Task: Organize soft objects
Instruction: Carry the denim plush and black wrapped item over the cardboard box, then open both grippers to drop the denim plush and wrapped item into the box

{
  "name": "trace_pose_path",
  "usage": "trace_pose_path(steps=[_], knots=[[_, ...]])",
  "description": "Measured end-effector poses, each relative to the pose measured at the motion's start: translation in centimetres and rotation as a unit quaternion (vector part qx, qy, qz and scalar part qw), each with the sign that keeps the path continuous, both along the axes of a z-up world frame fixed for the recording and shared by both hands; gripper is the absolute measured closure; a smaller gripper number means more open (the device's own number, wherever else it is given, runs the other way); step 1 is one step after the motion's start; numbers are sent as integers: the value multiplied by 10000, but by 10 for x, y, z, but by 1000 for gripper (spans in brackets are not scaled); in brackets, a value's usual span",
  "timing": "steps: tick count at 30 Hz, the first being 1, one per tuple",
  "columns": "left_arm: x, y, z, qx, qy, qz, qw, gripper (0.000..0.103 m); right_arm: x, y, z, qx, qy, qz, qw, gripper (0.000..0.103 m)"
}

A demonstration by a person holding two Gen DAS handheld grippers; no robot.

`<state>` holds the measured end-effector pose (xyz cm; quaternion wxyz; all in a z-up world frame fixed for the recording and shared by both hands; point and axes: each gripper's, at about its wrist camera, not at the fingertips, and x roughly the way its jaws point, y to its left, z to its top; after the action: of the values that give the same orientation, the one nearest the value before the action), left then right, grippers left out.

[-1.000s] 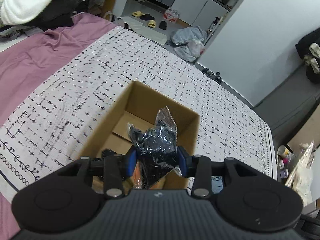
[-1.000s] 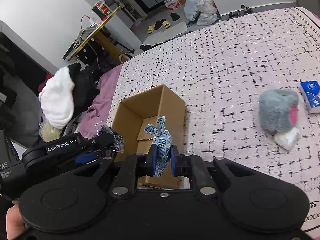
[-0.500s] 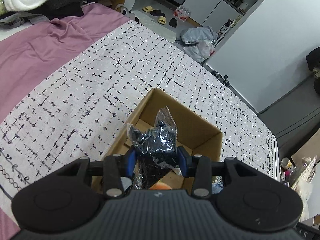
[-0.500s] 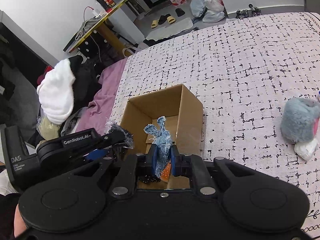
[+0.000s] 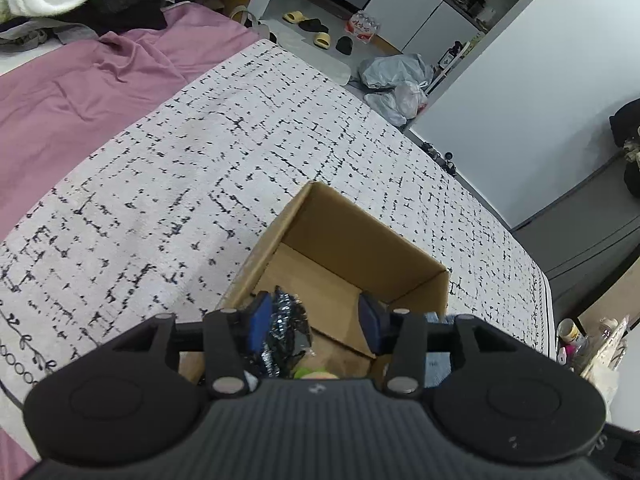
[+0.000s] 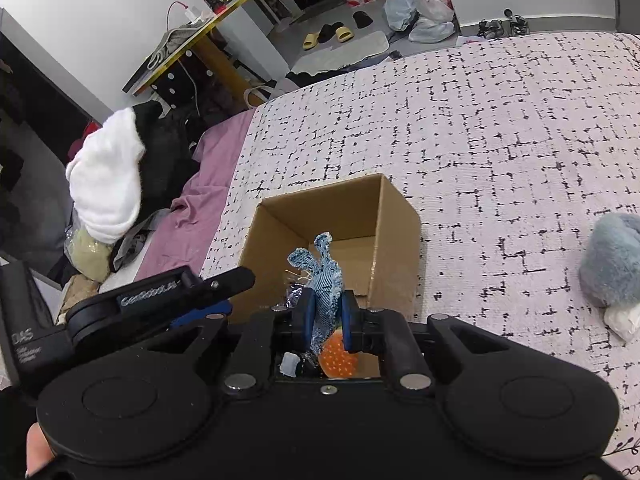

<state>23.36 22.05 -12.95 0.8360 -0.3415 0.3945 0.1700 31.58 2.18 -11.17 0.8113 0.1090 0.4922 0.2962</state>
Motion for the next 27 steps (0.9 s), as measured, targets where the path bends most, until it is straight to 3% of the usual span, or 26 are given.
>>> trace_pose_path(steps=[5,7,9,12,23,27], knots=[[-11,6,4,-13,80,147,9999,49,2,14,-2,-66,-84,0,9999,87],[-13,6,6,47,128,120,9998,43,2,18,-2,11,-144,10,9999,83],[-15,6,8,114,183,109,9997,37,3,18,-5,11,-42,-53,10000,64],[-19,4,10,208,264,110,9994,27,0,16,-3,-79,-103,-116,9998,62],[-25,-14,18,375,421,-48,9984,8,-14,-9,6,-165,-175,-223,9995,49],[-28,-22,23,507,437,-48,9977,6,-16,-20,10,-194,-198,-293,9992,36]])
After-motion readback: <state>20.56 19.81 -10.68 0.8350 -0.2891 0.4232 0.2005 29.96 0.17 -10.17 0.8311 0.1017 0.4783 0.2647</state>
